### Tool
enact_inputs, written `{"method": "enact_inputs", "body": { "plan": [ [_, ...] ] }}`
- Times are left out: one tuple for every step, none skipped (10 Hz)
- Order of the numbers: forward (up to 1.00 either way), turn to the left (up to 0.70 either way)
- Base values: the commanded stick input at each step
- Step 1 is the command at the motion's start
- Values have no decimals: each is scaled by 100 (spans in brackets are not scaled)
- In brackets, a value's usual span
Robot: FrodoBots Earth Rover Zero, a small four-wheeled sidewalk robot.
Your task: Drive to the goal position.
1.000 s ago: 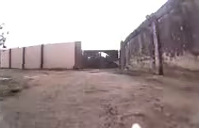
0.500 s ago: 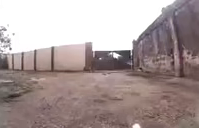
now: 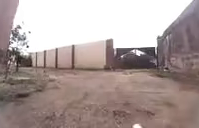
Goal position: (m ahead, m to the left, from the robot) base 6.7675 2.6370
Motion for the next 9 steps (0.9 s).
{"method": "enact_inputs", "body": {
  "plan": [
    [100, 27],
    [100, 27],
    [100, 27],
    [100, 27],
    [100, 27],
    [100, 27],
    [100, 27],
    [100, 27],
    [100, 27]
  ]
}}
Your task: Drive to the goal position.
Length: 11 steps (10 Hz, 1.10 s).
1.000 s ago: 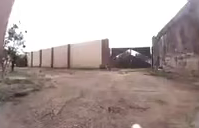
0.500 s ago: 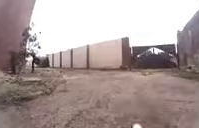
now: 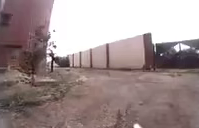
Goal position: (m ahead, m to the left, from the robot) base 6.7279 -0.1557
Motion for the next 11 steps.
{"method": "enact_inputs", "body": {
  "plan": [
    [100, 27],
    [100, 0],
    [100, 0],
    [100, 0],
    [100, 0],
    [100, 0],
    [100, -6],
    [100, -20],
    [100, -27],
    [100, -27],
    [100, -27]
  ]
}}
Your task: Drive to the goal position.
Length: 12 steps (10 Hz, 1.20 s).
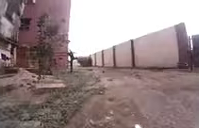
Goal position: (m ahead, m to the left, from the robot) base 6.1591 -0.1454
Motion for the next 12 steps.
{"method": "enact_inputs", "body": {
  "plan": [
    [100, -27],
    [100, -27],
    [100, -27],
    [100, -27],
    [100, -27],
    [100, -27],
    [100, -27],
    [100, -27],
    [100, -27],
    [100, -27],
    [100, 0],
    [100, 0]
  ]
}}
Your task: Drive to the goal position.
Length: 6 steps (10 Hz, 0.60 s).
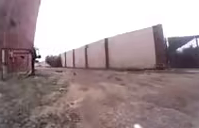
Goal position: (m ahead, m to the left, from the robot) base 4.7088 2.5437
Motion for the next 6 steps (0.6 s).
{"method": "enact_inputs", "body": {
  "plan": [
    [100, 0],
    [100, 0],
    [100, 0],
    [100, 0],
    [100, 0],
    [100, 0]
  ]
}}
